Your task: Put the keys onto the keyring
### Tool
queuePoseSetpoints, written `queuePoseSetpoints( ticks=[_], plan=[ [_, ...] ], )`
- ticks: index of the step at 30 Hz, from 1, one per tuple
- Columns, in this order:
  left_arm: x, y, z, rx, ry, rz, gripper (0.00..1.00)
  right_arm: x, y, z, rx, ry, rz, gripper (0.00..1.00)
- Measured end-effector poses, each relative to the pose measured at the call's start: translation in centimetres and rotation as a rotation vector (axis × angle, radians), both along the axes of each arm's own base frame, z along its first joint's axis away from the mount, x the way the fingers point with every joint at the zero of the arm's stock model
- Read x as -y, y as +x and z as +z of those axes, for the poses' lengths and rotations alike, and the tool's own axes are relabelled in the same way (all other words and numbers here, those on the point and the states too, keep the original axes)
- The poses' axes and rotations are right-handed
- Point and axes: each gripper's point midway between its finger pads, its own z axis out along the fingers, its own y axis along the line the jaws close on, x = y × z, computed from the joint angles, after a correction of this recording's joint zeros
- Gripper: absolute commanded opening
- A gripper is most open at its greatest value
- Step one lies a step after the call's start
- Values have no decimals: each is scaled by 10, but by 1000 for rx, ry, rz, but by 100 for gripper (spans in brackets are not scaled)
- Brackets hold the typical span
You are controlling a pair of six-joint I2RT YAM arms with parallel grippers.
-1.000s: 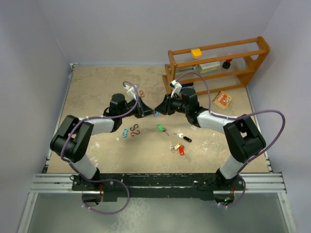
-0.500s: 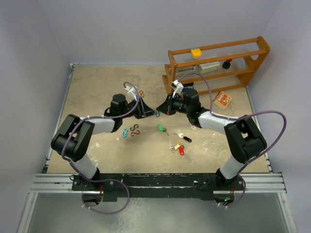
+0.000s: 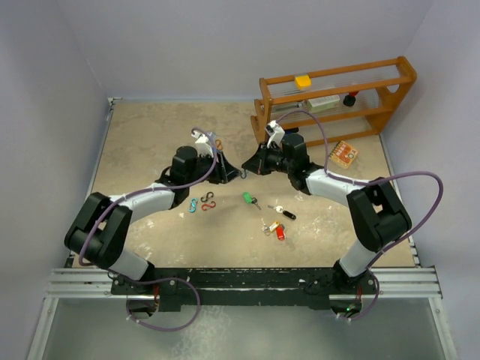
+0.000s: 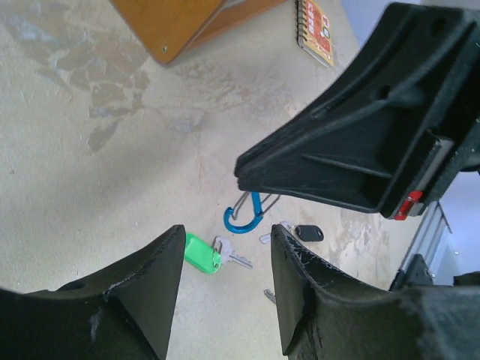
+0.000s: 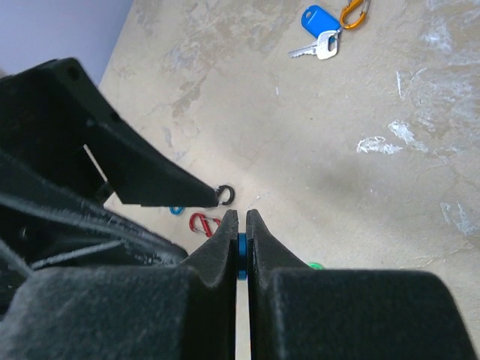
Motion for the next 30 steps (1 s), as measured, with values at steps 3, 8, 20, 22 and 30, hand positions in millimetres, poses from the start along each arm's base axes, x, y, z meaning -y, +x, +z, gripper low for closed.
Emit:
queuePoseSetpoints(
  ticks=[3, 8, 20, 22, 30],
  plan=[
    [3, -2, 10, 68, 35, 8, 48, -1, 5, 7, -9, 7, -16, 0],
    [5, -2, 6, 117, 103, 23, 47, -3, 6, 11, -38, 16, -26, 0],
    [9, -2, 0, 186, 205, 63, 48, -3, 4, 6, -103, 22, -37, 0],
    [9, -2, 0, 190, 211, 69, 48, -4, 4, 4, -111, 23, -36, 0],
    [14, -6, 0, 200, 216, 59, 47, -6, 1, 3, -128, 32, -23, 0]
  ],
)
